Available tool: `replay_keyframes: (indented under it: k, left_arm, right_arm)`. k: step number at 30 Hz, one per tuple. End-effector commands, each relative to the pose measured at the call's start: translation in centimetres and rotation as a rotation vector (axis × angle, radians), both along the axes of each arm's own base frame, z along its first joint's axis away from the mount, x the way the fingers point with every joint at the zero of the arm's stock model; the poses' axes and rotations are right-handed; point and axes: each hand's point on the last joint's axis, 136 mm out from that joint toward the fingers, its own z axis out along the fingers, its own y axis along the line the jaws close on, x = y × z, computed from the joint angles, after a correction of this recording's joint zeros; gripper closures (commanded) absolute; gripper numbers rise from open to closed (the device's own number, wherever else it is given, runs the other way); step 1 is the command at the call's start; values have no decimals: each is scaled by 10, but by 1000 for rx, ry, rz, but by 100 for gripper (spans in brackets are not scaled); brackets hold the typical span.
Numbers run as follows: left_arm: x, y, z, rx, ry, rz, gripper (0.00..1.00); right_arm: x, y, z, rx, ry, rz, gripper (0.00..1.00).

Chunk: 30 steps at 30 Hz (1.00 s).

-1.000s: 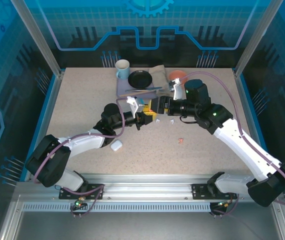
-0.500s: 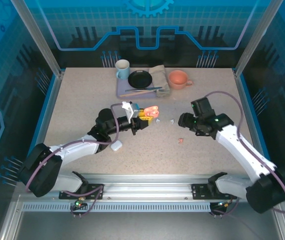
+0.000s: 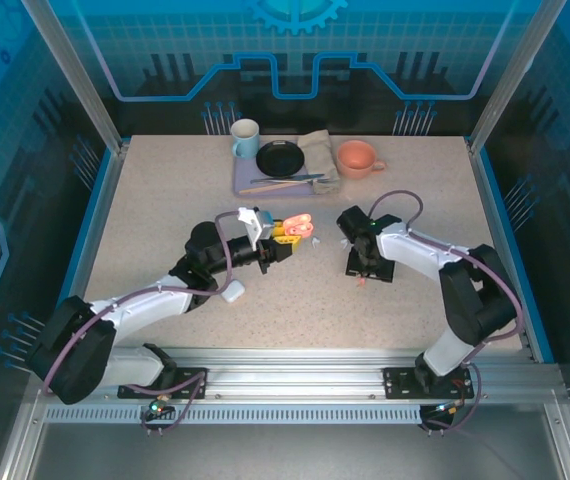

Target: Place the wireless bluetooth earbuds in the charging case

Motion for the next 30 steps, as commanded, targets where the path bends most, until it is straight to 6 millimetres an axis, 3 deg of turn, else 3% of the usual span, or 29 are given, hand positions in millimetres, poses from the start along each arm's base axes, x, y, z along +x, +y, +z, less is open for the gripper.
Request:
replay_keyframes:
  k: [1,15,30]
  left_arm:
    - [-2,6,3,0,-31,15,100]
    - [1,6,2,-1,-31,17,100]
    - [2,5,3,-1,-26,15,100]
  right_arm:
    - [5,10,-2,-20,-5,-16,38]
    - [-4,8,-22,-40,42,-22,49]
    - [-15,2,-35,9,47,-47,55]
